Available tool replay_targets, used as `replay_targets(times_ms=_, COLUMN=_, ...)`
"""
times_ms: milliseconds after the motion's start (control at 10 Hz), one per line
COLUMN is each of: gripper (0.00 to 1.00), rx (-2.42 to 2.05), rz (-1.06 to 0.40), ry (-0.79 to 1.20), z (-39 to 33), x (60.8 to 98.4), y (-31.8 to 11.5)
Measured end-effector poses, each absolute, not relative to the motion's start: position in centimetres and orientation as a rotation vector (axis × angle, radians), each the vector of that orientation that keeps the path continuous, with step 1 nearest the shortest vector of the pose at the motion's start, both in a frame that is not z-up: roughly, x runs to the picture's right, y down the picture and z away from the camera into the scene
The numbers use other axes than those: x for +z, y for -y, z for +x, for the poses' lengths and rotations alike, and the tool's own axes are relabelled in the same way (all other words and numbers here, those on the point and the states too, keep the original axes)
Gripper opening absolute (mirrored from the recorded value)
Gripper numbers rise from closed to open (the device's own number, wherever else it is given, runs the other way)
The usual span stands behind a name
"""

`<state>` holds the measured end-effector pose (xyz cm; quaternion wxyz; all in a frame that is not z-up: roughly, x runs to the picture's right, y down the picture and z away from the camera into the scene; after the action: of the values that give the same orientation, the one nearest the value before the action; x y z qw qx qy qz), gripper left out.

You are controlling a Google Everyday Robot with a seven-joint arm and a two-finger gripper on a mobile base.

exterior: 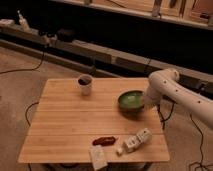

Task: Drag the ceramic bowl in a circle

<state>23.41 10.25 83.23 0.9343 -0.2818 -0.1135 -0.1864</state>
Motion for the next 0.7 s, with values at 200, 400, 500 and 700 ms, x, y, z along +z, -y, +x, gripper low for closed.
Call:
replay_targets(times_ms=200, gripper=0.00, rx=-0.443, rz=-0.569, ry=0.256, z=20.8, x=85.8, y=-8.3)
replay_targets(times_ms=400, gripper=0.00, rx=-0.502, rz=-0.550, ry=0.307, z=16.2, x=88.6, y=-7.0)
replay_targets(times_ms=500, gripper=0.00, rx=-0.520, rz=-0.539, ry=0.332, z=14.4, x=89.5, y=-6.7)
replay_targets(times_ms=700, gripper=0.00, rx=-0.581, rz=-0.505, ry=0.420, z=8.8, x=90.9, y=-6.5)
